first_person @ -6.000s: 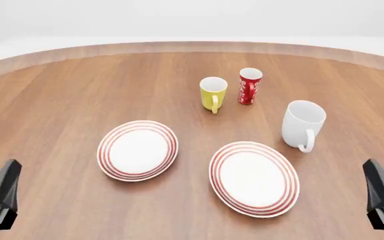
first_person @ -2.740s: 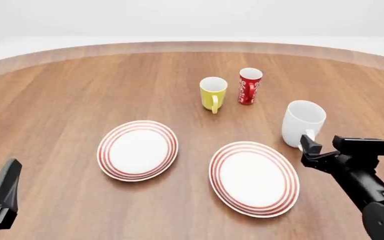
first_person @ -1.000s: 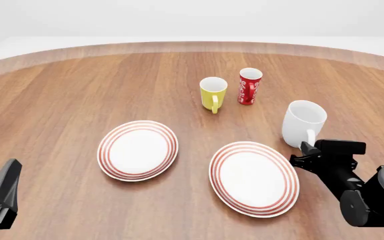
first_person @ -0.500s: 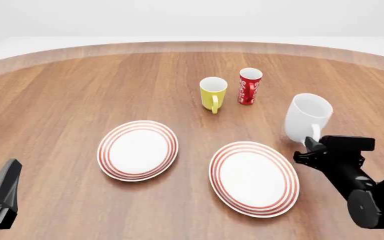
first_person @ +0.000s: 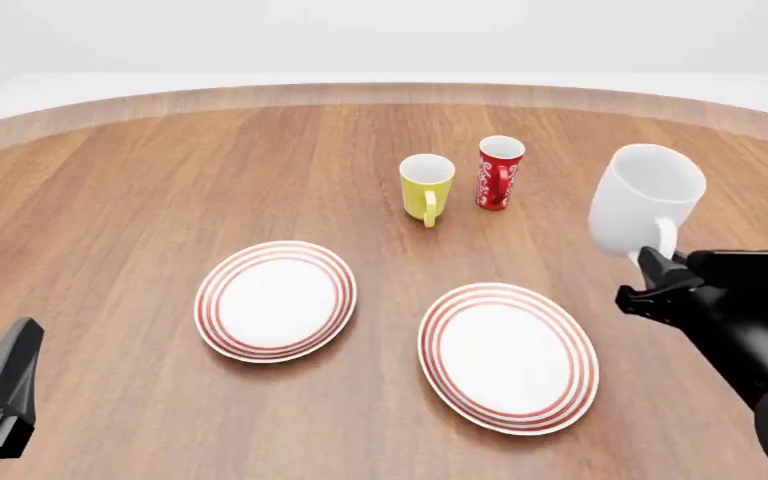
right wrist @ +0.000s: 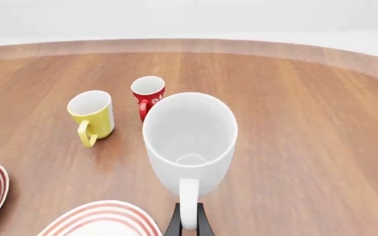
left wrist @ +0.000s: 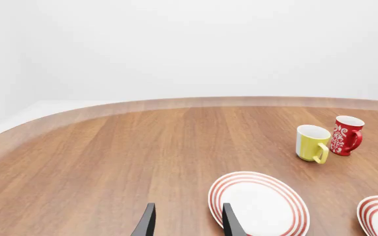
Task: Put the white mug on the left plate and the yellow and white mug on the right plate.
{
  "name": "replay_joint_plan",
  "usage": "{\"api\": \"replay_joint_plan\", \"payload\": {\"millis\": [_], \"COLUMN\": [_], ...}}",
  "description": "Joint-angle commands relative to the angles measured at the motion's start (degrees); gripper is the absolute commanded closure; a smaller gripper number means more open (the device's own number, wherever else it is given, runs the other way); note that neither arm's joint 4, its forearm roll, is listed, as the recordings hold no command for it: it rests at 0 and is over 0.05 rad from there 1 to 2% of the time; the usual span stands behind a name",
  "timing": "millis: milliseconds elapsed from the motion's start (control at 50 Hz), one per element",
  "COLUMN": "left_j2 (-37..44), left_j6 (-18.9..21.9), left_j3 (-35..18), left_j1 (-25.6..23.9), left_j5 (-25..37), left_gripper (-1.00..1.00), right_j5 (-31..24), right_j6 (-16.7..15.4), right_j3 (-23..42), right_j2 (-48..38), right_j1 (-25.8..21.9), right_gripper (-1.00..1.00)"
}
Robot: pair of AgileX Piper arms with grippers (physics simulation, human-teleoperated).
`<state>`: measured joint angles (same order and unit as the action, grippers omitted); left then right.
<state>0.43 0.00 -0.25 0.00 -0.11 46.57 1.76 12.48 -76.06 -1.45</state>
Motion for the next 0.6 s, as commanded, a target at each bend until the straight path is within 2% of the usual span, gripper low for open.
{"api": "replay_joint_plan", "payload": {"millis": [20, 200, 300, 320, 400, 420, 540, 600], "left_j2": [0.0, 0.0, 0.0, 0.0, 0.0, 0.0, 0.0, 0.0], "left_j6": [0.0, 0.0, 0.0, 0.0, 0.0, 0.0, 0.0, 0.0], "left_j3": [0.0, 0.0, 0.0, 0.0, 0.0, 0.0, 0.0, 0.0], "left_j1": [0.0, 0.0, 0.0, 0.0, 0.0, 0.0, 0.0, 0.0], "left_j5": [0.0, 0.0, 0.0, 0.0, 0.0, 0.0, 0.0, 0.0], "left_gripper": [-1.0, -1.0, -1.0, -1.0, -1.0, -1.0, -1.0, -1.0], "right_j5": [-10.7, -17.8, -17.8, -20.6, -21.5, -24.1, -25.9, -25.9], "right_j6": [-0.5, -1.9, -1.9, -2.3, -2.5, -2.8, -3.2, -3.2], "right_j3": [-0.3, 1.0, 1.0, 1.9, 2.3, 2.7, 5.1, 5.1], "right_j2": [13.9, 20.9, 20.9, 23.3, 23.9, 26.3, 25.8, 25.8], "right_j1": [-1.7, -4.0, -4.0, -5.5, -6.3, -7.7, -11.7, -11.7], "right_gripper": [1.0, 1.0, 1.0, 1.0, 1.0, 1.0, 1.0, 1.0]}}
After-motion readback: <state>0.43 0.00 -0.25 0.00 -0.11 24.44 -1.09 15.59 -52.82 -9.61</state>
